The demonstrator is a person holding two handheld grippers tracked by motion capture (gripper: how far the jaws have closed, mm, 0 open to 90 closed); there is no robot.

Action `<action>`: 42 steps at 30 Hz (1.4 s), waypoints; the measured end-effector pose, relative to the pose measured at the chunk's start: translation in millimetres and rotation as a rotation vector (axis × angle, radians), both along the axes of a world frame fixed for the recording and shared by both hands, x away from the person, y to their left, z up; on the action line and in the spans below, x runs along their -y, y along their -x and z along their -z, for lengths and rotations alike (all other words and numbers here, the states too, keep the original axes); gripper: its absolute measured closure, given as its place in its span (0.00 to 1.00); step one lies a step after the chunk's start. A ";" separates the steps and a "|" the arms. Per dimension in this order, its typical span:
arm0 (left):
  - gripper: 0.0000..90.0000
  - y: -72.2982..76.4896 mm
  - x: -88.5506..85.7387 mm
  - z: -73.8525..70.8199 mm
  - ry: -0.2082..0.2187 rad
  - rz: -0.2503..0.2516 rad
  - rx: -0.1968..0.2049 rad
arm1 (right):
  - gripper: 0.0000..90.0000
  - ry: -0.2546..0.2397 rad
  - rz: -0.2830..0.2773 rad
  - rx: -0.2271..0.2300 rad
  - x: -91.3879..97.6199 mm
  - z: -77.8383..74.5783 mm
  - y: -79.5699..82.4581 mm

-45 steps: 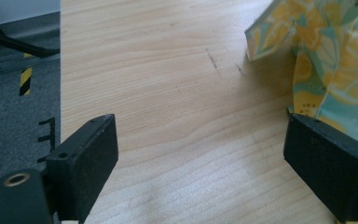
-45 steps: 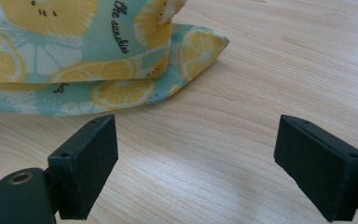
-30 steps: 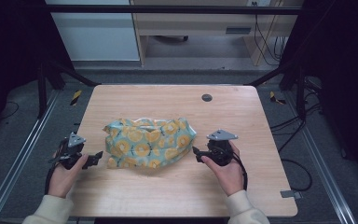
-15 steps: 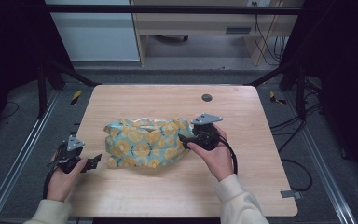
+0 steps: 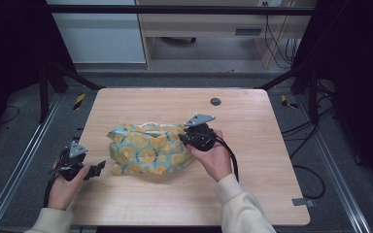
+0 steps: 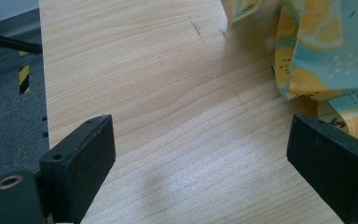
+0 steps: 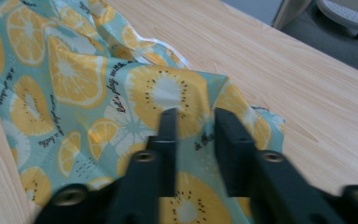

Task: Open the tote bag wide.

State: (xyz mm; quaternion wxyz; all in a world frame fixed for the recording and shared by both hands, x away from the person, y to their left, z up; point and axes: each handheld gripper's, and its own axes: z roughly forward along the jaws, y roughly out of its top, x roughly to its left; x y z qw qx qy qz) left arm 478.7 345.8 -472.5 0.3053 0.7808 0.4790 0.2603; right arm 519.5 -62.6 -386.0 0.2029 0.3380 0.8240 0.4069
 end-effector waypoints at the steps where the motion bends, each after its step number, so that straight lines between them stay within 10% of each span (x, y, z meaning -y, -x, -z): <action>1: 0.09 -0.2 0.1 0.1 -0.001 0.001 -0.001 | 0.94 -0.004 -0.004 0.006 0.3 -0.9 0.3; 8: 0.09 0.1 0.0 -0.1 -0.001 -0.001 -0.002 | 1.00 -0.074 -0.053 0.061 5.6 -15.5 15.7; 15: 0.09 -0.2 -0.4 0.0 -0.007 -0.004 -0.006 | 1.00 -0.148 -0.128 0.125 17.7 -26.7 65.8; 25: 0.09 0.5 0.2 0.1 -0.009 -0.006 -0.011 | 1.00 -0.087 -0.192 0.040 25.4 16.9 121.7; 31: 0.09 1.4 0.4 -0.4 -0.008 -0.004 -0.010 | 1.00 -0.029 -0.162 -0.050 28.7 49.3 119.5; 42: 0.09 2.0 0.8 -2.8 0.004 0.005 -0.009 | 0.74 -0.110 -0.081 -0.016 43.9 26.5 111.4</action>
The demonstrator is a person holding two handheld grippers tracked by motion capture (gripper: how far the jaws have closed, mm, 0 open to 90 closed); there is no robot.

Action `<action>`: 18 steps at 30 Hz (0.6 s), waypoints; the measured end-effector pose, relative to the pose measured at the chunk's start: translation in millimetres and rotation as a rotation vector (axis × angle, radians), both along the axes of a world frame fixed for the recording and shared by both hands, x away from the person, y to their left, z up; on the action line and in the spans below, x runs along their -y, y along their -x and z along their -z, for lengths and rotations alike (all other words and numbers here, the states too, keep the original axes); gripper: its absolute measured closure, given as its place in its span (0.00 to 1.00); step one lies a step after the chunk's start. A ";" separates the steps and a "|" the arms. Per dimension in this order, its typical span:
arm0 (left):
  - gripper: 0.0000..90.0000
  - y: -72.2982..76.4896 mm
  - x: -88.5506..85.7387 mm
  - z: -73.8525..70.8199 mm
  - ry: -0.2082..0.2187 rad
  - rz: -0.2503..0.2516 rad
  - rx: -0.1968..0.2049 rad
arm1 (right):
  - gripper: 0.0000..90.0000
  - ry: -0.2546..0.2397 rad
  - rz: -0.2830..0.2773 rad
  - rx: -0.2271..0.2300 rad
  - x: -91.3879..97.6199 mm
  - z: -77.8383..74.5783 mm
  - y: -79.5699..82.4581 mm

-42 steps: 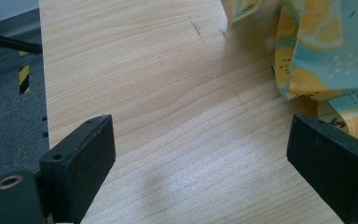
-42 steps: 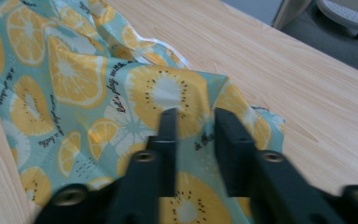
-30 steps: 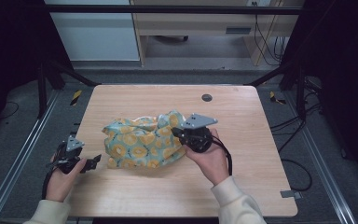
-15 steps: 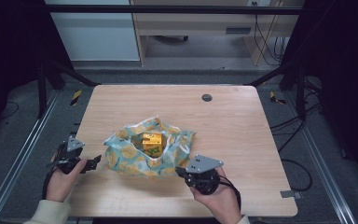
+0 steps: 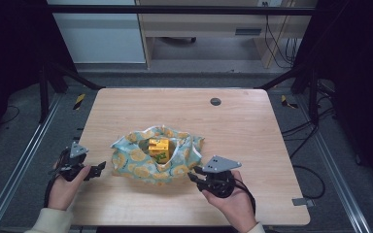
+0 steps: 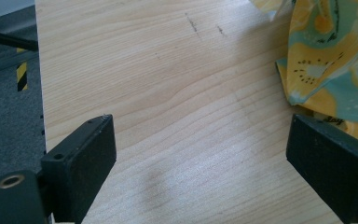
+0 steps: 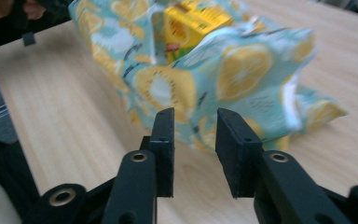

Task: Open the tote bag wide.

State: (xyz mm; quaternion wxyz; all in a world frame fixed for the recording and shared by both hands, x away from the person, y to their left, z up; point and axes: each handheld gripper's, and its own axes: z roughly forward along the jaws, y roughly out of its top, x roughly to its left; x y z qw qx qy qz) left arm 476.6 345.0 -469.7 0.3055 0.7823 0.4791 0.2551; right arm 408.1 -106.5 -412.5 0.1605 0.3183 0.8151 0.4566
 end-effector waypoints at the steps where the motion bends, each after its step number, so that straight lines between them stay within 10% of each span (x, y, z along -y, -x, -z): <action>1: 0.10 0.6 -0.3 -2.1 0.008 -0.002 0.005 | 0.72 0.001 0.006 0.007 2.0 -3.6 -2.1; 10: 0.16 -0.9 9.6 -49.7 0.028 0.069 0.073 | 0.67 0.021 0.030 0.025 -1.1 -36.6 -43.4; 18: 0.17 -25.8 45.5 -103.4 -0.031 0.226 0.042 | 0.70 0.079 0.020 0.011 -17.7 -45.3 -81.5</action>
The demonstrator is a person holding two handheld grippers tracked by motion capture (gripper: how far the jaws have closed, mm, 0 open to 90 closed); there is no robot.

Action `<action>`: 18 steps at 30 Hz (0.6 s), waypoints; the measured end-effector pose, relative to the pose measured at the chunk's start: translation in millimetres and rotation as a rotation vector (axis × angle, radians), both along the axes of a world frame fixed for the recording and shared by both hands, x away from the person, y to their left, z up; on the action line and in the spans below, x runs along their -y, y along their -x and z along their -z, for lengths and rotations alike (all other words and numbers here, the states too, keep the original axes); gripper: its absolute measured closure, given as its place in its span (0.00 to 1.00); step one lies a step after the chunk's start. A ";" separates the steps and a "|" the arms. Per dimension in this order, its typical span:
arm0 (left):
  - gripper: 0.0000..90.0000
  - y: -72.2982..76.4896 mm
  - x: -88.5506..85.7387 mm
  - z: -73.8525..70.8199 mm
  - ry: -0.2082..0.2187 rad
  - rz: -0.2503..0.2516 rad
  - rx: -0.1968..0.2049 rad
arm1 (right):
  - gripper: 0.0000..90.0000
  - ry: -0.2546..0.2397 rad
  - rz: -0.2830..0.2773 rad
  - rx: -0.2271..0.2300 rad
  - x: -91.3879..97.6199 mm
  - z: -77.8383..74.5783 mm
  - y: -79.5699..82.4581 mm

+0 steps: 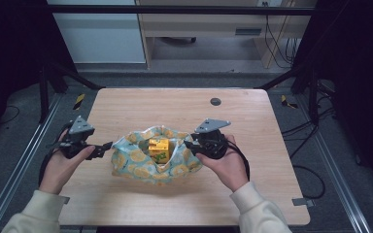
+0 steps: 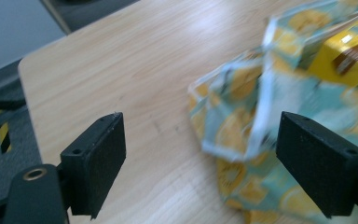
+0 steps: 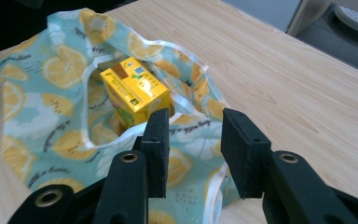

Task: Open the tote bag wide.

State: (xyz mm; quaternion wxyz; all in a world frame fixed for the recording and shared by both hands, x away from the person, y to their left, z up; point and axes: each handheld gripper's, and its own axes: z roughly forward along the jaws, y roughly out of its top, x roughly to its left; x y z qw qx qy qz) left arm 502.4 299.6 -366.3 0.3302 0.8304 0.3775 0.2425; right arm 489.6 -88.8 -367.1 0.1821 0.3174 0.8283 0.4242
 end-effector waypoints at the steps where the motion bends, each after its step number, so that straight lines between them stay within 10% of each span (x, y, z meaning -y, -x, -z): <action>1: 0.17 -3.6 6.2 -4.2 -0.020 0.019 -0.016 | 0.70 0.002 0.001 -0.002 -1.3 -0.3 -3.1; 10: 0.16 -33.7 58.4 1.9 -0.190 0.120 -0.108 | 0.63 0.035 0.031 -0.022 -17.6 -2.1 -37.8; 18: 0.19 -45.8 76.4 17.8 -0.238 0.165 -0.179 | 0.56 0.123 0.039 -0.133 -34.1 20.5 -71.9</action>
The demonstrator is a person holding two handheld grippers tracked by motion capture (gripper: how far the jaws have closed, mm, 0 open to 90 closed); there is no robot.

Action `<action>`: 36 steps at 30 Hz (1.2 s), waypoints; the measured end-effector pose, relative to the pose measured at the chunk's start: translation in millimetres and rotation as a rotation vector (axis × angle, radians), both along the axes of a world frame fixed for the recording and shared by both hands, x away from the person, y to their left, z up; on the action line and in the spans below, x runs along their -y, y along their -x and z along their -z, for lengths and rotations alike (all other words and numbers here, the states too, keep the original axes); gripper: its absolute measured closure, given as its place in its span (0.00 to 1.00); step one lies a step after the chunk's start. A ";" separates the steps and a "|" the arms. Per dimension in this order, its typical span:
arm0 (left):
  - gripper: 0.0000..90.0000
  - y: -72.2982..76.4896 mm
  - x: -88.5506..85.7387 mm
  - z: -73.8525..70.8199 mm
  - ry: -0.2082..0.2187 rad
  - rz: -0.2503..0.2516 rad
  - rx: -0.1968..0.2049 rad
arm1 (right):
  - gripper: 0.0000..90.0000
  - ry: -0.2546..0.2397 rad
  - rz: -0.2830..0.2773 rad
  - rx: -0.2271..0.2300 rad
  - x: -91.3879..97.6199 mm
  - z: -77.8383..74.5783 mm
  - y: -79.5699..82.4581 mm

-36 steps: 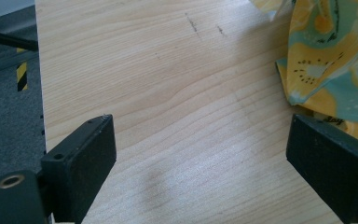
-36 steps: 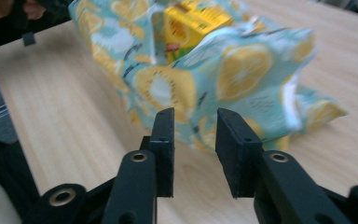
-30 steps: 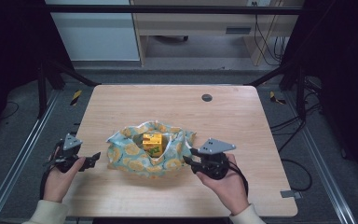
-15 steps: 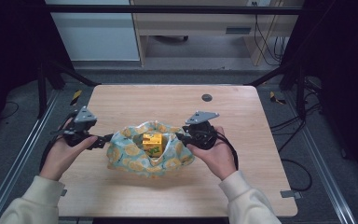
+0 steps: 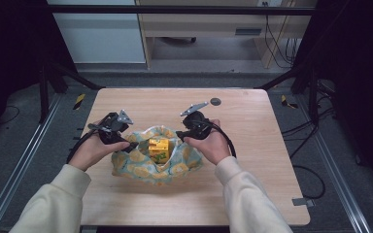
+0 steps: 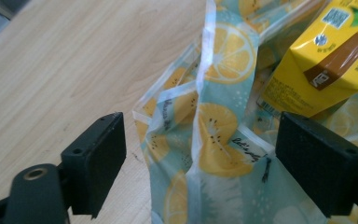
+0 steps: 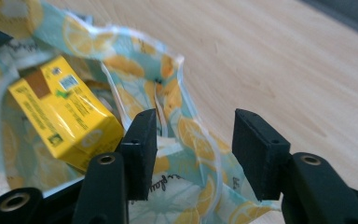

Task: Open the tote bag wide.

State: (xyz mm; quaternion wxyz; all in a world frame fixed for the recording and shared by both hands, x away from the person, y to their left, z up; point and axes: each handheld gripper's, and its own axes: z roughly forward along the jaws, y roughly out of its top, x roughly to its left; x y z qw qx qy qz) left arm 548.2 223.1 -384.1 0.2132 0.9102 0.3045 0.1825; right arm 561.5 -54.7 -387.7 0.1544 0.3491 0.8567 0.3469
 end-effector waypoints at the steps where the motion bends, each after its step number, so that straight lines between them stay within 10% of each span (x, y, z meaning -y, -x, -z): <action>1: 0.21 -0.8 0.5 1.9 -0.024 0.014 -0.014 | 0.57 0.006 0.000 -0.015 -0.3 3.4 -2.2; 8: 0.64 1.6 0.2 11.1 -0.049 0.032 -0.068 | 1.00 0.028 -0.051 -0.055 1.5 10.3 2.4; 14: 0.95 8.2 -9.6 7.8 0.000 0.018 -0.048 | 1.00 -0.011 -0.049 0.012 5.9 -3.4 10.0; 21: 0.98 33.5 -21.4 -12.3 0.110 0.007 0.045 | 1.00 -0.106 -0.069 0.120 18.6 -28.8 35.5; 36: 0.99 84.6 -35.6 -28.0 0.193 0.078 0.105 | 1.00 -0.195 -0.139 0.242 50.5 -39.0 105.2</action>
